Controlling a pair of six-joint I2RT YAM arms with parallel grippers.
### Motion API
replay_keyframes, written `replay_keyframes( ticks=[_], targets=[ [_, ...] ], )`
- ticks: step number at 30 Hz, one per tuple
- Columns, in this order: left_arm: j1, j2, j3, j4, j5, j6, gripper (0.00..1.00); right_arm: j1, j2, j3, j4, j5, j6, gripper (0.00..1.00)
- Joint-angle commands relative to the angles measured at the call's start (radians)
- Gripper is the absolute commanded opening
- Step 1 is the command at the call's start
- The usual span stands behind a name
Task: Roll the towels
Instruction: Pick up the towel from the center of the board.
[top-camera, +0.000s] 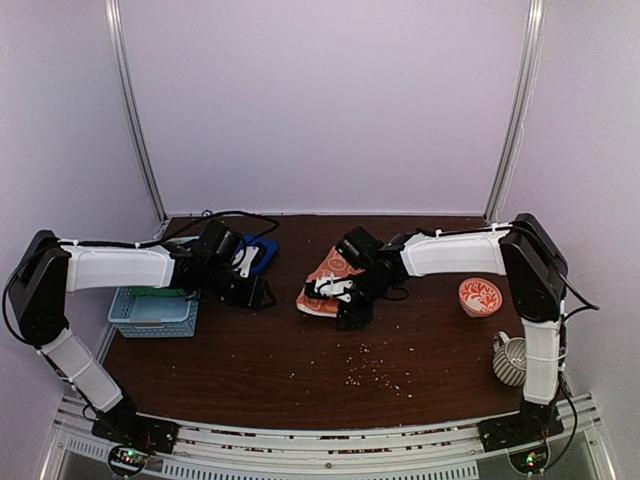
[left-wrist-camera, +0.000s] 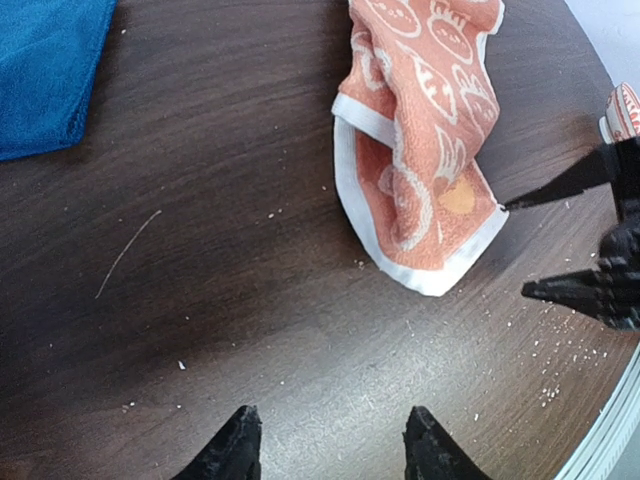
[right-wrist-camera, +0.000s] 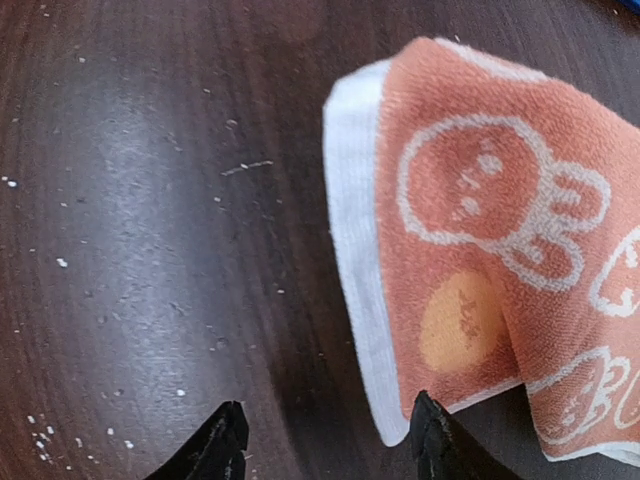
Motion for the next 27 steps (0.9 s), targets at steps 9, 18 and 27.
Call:
replay_keyframes(
  ticks=[9, 18, 27],
  targets=[
    [0.003, -0.003, -0.026, 0.039, -0.016, 0.006, 0.5, 0.021, 0.097, 0.046, 0.113, 0.229, 0.074, 0.47],
    [0.003, -0.046, -0.057, 0.032, -0.162, -0.04, 0.5, 0.021, 0.012, 0.254, -0.008, 0.194, 0.089, 0.0],
    [0.086, -0.152, -0.116, 0.071, -0.289, -0.171, 0.51, 0.001, -0.186, 0.613, -0.136, -0.086, 0.053, 0.0]
  ],
)
